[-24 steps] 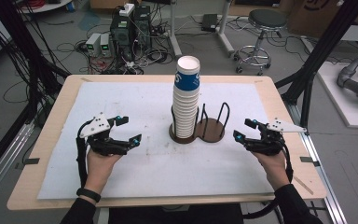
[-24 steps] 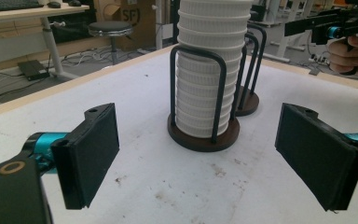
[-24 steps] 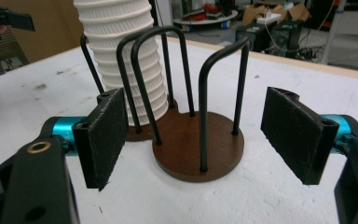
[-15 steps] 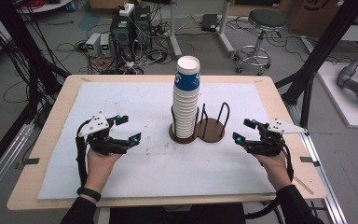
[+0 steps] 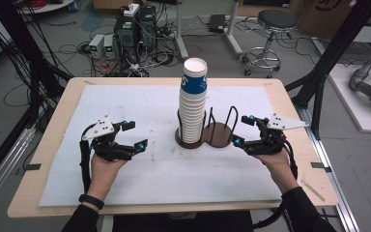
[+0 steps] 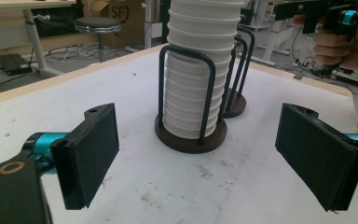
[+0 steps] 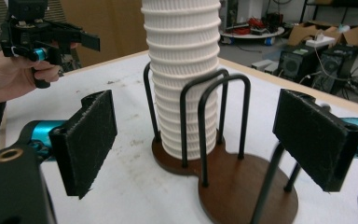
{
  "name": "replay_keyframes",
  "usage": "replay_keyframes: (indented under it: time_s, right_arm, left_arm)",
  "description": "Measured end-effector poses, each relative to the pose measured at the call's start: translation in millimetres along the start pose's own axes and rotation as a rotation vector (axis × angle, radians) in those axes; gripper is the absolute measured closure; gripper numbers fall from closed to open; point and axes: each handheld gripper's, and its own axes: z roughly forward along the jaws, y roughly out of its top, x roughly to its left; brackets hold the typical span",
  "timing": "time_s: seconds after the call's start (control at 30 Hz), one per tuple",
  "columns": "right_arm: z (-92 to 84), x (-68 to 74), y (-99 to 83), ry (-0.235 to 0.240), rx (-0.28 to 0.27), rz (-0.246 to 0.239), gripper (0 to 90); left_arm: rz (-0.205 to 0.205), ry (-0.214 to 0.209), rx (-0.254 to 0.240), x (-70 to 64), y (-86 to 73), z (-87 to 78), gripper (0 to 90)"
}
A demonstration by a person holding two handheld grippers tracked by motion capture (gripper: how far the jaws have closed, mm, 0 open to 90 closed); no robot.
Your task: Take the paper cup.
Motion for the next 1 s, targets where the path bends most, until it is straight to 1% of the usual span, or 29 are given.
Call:
replay_keyframes:
  time_s: [0.03, 0.1, 0.17, 0.2, 0.27, 0.3, 0.33, 0.4, 0.43, 0.5, 0.53, 0.6, 0.63, 0.67, 0.73, 0.8, 0.83, 0.87, 1.0]
  right_arm:
    - [2.6, -0.1, 2.5, 0.0, -0.003, 0.001, 13.6]
    - [8.5, -0.6, 8.1, 0.02, -0.009, 0.004, 13.5]
    - [11.8, -0.8, 11.1, 0.025, -0.006, 0.002, 13.5]
    - [18.9, -1.0, 17.3, 0.031, -0.009, -0.008, 13.4]
    - [22.4, -1.2, 20.7, 0.032, -0.013, -0.014, 13.4]
    - [30.4, -0.7, 27.4, 0.038, -0.007, -0.014, 13.4]
    - [34.3, -0.5, 30.2, 0.035, -0.014, -0.02, 13.5]
    - [41.8, 1.1, 36.1, 0.04, -0.01, -0.028, 13.5]
    - [45.5, 1.8, 38.6, 0.032, -0.013, -0.036, 13.5]
    - [48.0, 2.3, 40.5, 0.025, -0.014, -0.037, 13.5]
    - [55.0, 2.0, 45.1, 0.018, -0.017, -0.026, 13.5]
    - [59.3, 1.9, 48.0, 0.003, -0.03, -0.028, 13.5]
    - [59.3, 1.9, 48.0, 0.003, -0.03, -0.028, 13.5]
    - [63.4, 1.4, 50.4, 0.01, -0.035, -0.026, 13.5]
    - [65.3, 1.9, 51.4, 0.011, -0.031, -0.027, 13.6]
    - [69.4, 1.8, 53.5, 0.025, -0.03, -0.024, 13.5]
    - [73.8, 1.6, 55.6, 0.03, -0.023, -0.025, 13.6]
    - [73.8, 1.6, 55.6, 0.03, -0.023, -0.025, 13.6]
    - [84.4, -2.3, 59.2, 0.042, -0.006, -0.02, 13.5]
  left_arm:
    - [0.001, -0.004, 0.0, -0.2, -0.1, 0.2, 13.3]
    - [0.0, -0.009, 0.003, -0.4, -0.3, 0.8, 13.3]
    - [-0.001, -0.01, 0.004, -0.4, -0.4, 0.9, 13.4]
    - [-0.002, -0.011, 0.005, -0.3, -0.4, 0.8, 13.4]
    - [-0.005, -0.012, 0.007, -0.3, -0.5, 0.8, 13.3]
    - [-0.007, -0.013, 0.006, -0.3, -0.7, 1.0, 13.3]
    - [-0.009, -0.014, 0.008, -0.3, -1.1, 1.6, 13.3]
    - [-0.009, -0.016, 0.009, -0.4, -1.3, 1.7, 13.3]
    - [-0.011, -0.018, 0.012, -0.5, -1.5, 2.0, 13.3]
    - [-0.011, -0.021, 0.013, -0.4, -1.7, 2.0, 13.3]
    - [-0.012, -0.021, 0.013, -0.5, -1.8, 2.1, 13.3]
    - [-0.012, -0.024, 0.016, -0.9, -2.1, 1.8, 13.3]
    - [-0.012, -0.024, 0.016, -0.9, -2.1, 1.8, 13.3]
    - [-0.013, -0.029, 0.019, -1.1, -2.3, 1.6, 13.3]
    - [-0.014, -0.03, 0.02, -1.1, -2.6, 1.7, 13.3]
    - [-0.018, -0.028, 0.022, -1.0, -2.9, 1.7, 13.3]
    - [-0.018, -0.032, 0.021, -0.9, -2.9, 1.4, 13.3]
    - [-0.018, -0.032, 0.021, -0.9, -2.9, 1.4, 13.3]
    - [-0.018, -0.038, 0.017, -1.5, -2.7, 1.6, 13.3]
